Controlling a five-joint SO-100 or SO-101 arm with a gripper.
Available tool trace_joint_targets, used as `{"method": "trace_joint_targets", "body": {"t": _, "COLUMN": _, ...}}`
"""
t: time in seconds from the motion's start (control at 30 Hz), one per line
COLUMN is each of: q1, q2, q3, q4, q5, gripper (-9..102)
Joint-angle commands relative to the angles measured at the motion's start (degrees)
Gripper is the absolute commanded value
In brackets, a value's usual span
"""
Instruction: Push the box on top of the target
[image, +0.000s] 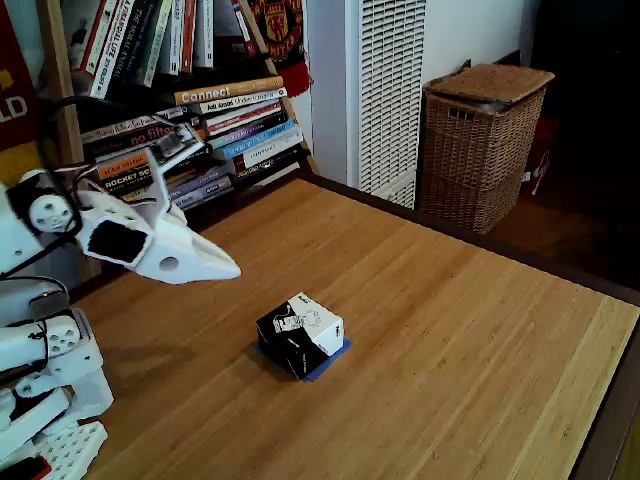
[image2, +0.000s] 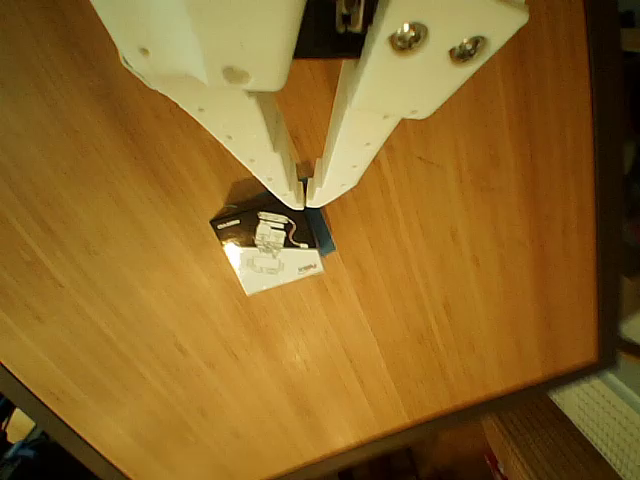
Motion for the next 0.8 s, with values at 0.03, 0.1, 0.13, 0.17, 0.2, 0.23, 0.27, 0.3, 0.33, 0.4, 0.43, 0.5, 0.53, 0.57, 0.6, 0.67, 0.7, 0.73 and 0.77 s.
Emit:
{"method": "trace_joint_targets", "body": {"t": 0.03, "q1": 1.2, "q2": 3.1, "q3": 0.7, "q4": -0.9, "q5": 2.5, "gripper": 0}}
{"method": "trace_joint_targets", "body": {"t": 0.1, "q1": 1.6, "q2": 4.1, "q3": 1.7, "q4": -0.9, "q5": 3.3, "gripper": 0}}
{"method": "trace_joint_targets", "body": {"t": 0.13, "q1": 1.8, "q2": 5.2, "q3": 2.3, "q4": -0.8, "q5": 3.8, "gripper": 0}}
{"method": "trace_joint_targets", "body": {"t": 0.17, "q1": 1.8, "q2": 6.7, "q3": 2.9, "q4": -0.4, "q5": 4.0, "gripper": 0}}
{"method": "trace_joint_targets", "body": {"t": 0.2, "q1": 1.9, "q2": 8.3, "q3": 3.3, "q4": 0.4, "q5": 4.0, "gripper": 0}}
{"method": "trace_joint_targets", "body": {"t": 0.23, "q1": 1.9, "q2": 9.9, "q3": 3.9, "q4": 1.3, "q5": 4.0, "gripper": 0}}
{"method": "trace_joint_targets", "body": {"t": 0.27, "q1": 2.0, "q2": 10.1, "q3": 3.9, "q4": 1.7, "q5": 4.4, "gripper": 0}}
{"method": "trace_joint_targets", "body": {"t": 0.3, "q1": 1.9, "q2": 10.2, "q3": 3.9, "q4": 1.9, "q5": 4.5, "gripper": 0}}
{"method": "trace_joint_targets", "body": {"t": 0.33, "q1": 1.9, "q2": 10.5, "q3": 3.9, "q4": 2.2, "q5": 4.6, "gripper": 0}}
{"method": "trace_joint_targets", "body": {"t": 0.4, "q1": 1.8, "q2": 10.5, "q3": 4.0, "q4": 2.5, "q5": 4.7, "gripper": 0}}
{"method": "trace_joint_targets", "body": {"t": 0.43, "q1": 1.7, "q2": 10.5, "q3": 4.0, "q4": 2.6, "q5": 4.7, "gripper": 0}}
{"method": "trace_joint_targets", "body": {"t": 0.5, "q1": 1.7, "q2": 10.5, "q3": 4.2, "q4": 3.0, "q5": 4.6, "gripper": 0}}
{"method": "trace_joint_targets", "body": {"t": 0.53, "q1": 1.6, "q2": 10.5, "q3": 4.2, "q4": 3.2, "q5": 4.5, "gripper": 0}}
{"method": "trace_joint_targets", "body": {"t": 0.57, "q1": 1.6, "q2": 10.5, "q3": 4.3, "q4": 3.3, "q5": 4.5, "gripper": 0}}
{"method": "trace_joint_targets", "body": {"t": 0.6, "q1": 1.5, "q2": 10.5, "q3": 4.3, "q4": 3.6, "q5": 4.7, "gripper": 0}}
{"method": "trace_joint_targets", "body": {"t": 0.67, "q1": 1.4, "q2": 10.6, "q3": 4.6, "q4": 3.8, "q5": 4.7, "gripper": 0}}
{"method": "trace_joint_targets", "body": {"t": 0.7, "q1": 1.3, "q2": 10.8, "q3": 4.7, "q4": 4.0, "q5": 4.7, "gripper": 0}}
{"method": "trace_joint_targets", "body": {"t": 0.73, "q1": 1.1, "q2": 11.1, "q3": 4.8, "q4": 4.4, "q5": 4.4, "gripper": 0}}
{"method": "trace_joint_targets", "body": {"t": 0.77, "q1": 1.0, "q2": 11.6, "q3": 4.8, "q4": 4.7, "q5": 4.4, "gripper": 0}}
